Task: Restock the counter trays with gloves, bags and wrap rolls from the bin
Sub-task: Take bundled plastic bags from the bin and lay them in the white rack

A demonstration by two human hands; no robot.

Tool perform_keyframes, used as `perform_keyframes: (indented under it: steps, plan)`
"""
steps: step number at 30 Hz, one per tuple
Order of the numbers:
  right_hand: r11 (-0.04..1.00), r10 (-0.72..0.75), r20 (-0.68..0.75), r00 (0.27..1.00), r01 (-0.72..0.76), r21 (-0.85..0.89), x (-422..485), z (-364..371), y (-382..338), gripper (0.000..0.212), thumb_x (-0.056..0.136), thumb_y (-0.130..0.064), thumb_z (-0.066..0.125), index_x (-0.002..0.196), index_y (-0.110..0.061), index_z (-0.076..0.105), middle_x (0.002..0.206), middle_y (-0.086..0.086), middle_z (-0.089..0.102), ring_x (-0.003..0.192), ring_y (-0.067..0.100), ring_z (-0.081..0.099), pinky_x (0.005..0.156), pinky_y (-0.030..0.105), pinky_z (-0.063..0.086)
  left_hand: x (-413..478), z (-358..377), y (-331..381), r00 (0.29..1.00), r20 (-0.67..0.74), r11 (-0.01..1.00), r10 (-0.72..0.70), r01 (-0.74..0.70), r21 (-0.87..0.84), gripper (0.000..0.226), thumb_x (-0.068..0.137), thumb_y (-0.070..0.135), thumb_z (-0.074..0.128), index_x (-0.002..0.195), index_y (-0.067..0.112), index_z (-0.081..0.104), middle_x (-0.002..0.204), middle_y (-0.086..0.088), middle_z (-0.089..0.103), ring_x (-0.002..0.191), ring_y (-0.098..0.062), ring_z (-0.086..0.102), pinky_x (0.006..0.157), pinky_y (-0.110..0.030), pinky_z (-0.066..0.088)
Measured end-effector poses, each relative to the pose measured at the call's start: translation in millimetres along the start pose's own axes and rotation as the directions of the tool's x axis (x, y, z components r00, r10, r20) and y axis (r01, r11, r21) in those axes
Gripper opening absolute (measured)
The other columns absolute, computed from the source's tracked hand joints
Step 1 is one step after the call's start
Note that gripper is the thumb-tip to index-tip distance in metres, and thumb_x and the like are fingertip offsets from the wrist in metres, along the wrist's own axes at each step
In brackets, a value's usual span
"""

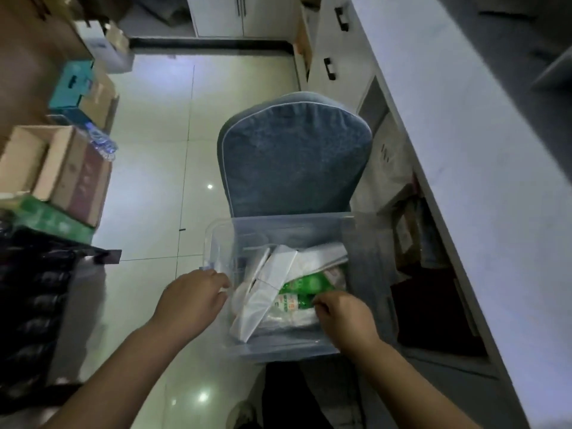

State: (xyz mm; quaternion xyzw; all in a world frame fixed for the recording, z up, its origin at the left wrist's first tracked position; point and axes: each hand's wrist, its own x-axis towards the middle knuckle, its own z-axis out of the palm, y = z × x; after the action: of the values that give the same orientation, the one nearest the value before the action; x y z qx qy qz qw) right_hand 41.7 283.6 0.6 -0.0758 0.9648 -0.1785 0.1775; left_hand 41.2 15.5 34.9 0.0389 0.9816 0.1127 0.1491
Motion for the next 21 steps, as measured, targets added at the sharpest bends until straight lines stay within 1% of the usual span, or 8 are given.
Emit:
perform_keyframes:
  steps: [5, 8, 10, 12, 13, 16, 19, 21]
  plan:
    - [0.995, 0.051, 0.209, 0.976, -0.068, 0.074, 78, 30, 7, 0.021, 0.087, -0.023, 0.049, 0.089, -0.016, 0.069, 0.095, 0.007, 0.071, 0.086, 0.029, 0.064, 0.064, 0.031, 0.047, 53, 21, -7, 0.995, 0.080, 0.997, -0.056, 0.053, 0.049, 0.019, 0.088, 0.028, 0.052, 0.100, 0.027, 0.067, 0.096, 0.003, 0.069, 0.084, -0.018, 0.062, 0.066, -0.026, 0.045]
    - [0.934, 0.140, 0.328, 0.934, -0.235, 0.271, 117, 65, 9, 0.018, 0.085, -0.017, 0.054, 0.084, -0.013, 0.071, 0.084, 0.006, 0.071, 0.078, 0.024, 0.064, 0.062, 0.026, 0.044, 73, 39, -15, 0.993, 0.078, 0.996, -0.088, 0.086, 0.023, 0.016, 0.086, 0.026, 0.058, 0.096, 0.024, 0.069, 0.096, -0.002, 0.071, 0.080, -0.020, 0.065, 0.065, -0.027, 0.045]
    - [0.767, 0.250, 0.443, 0.861, -0.455, 0.451, 137, 93, 11, 0.017, 0.085, -0.008, 0.056, 0.072, -0.008, 0.066, 0.068, 0.009, 0.064, 0.062, 0.022, 0.059, 0.054, 0.022, 0.043, 82, 49, -20, 0.989, 0.075, 0.992, -0.124, 0.123, 0.020, 0.015, 0.087, 0.029, 0.057, 0.093, 0.025, 0.069, 0.095, -0.001, 0.072, 0.079, -0.021, 0.065, 0.067, -0.029, 0.049]
    - [0.589, 0.373, 0.537, 0.757, -0.640, 0.493, 148, 124, 11, 0.020, 0.085, -0.002, 0.053, 0.067, -0.010, 0.056, 0.062, 0.009, 0.055, 0.051, 0.017, 0.051, 0.046, 0.020, 0.040, 87, 60, -25, 0.984, 0.059, 0.986, -0.169, 0.169, -0.005, 0.015, 0.088, 0.030, 0.056, 0.090, 0.025, 0.070, 0.095, -0.002, 0.072, 0.077, -0.020, 0.066, 0.066, -0.029, 0.051]
    - [0.530, 0.420, 0.562, 0.713, -0.695, 0.486, 151, 139, 12, 0.019, 0.084, 0.000, 0.053, 0.069, -0.011, 0.053, 0.063, 0.010, 0.054, 0.053, 0.019, 0.051, 0.048, 0.023, 0.040, 88, 65, -27, 0.981, 0.053, 0.981, -0.188, 0.190, -0.025, 0.015, 0.088, 0.029, 0.057, 0.087, 0.024, 0.071, 0.095, -0.003, 0.072, 0.076, -0.020, 0.067, 0.065, -0.029, 0.050]
    - [0.397, 0.516, 0.569, 0.641, -0.767, 0.504, 156, 181, 10, 0.019, 0.081, -0.004, 0.060, 0.068, -0.012, 0.048, 0.075, 0.016, 0.054, 0.072, 0.024, 0.053, 0.064, 0.035, 0.041, 90, 79, -31, 0.970, 0.060, 0.969, -0.235, 0.238, -0.067, 0.014, 0.088, 0.027, 0.058, 0.085, 0.022, 0.071, 0.089, -0.004, 0.072, 0.067, -0.020, 0.066, 0.061, -0.026, 0.048]
    - [0.241, 0.533, 0.624, 0.572, -0.809, 0.536, 157, 205, 2, 0.025, 0.082, -0.008, 0.063, 0.061, -0.010, 0.051, 0.065, 0.015, 0.055, 0.060, 0.024, 0.053, 0.063, 0.038, 0.047, 84, 89, -33, 0.967, 0.041, 0.958, -0.251, 0.255, -0.133, 0.007, 0.083, 0.022, 0.067, 0.087, 0.019, 0.072, 0.078, -0.002, 0.072, 0.061, -0.020, 0.065, 0.058, -0.025, 0.045]
    - [0.160, 0.541, 0.630, 0.557, -0.804, 0.573, 158, 215, -4, 0.027, 0.083, -0.009, 0.064, 0.059, -0.010, 0.051, 0.056, 0.011, 0.054, 0.051, 0.022, 0.050, 0.059, 0.035, 0.047, 77, 94, -35, 0.966, 0.037, 0.951, -0.255, 0.258, -0.168, 0.010, 0.081, 0.019, 0.069, 0.091, 0.018, 0.072, 0.079, -0.001, 0.072, 0.063, -0.020, 0.065, 0.057, -0.023, 0.040]
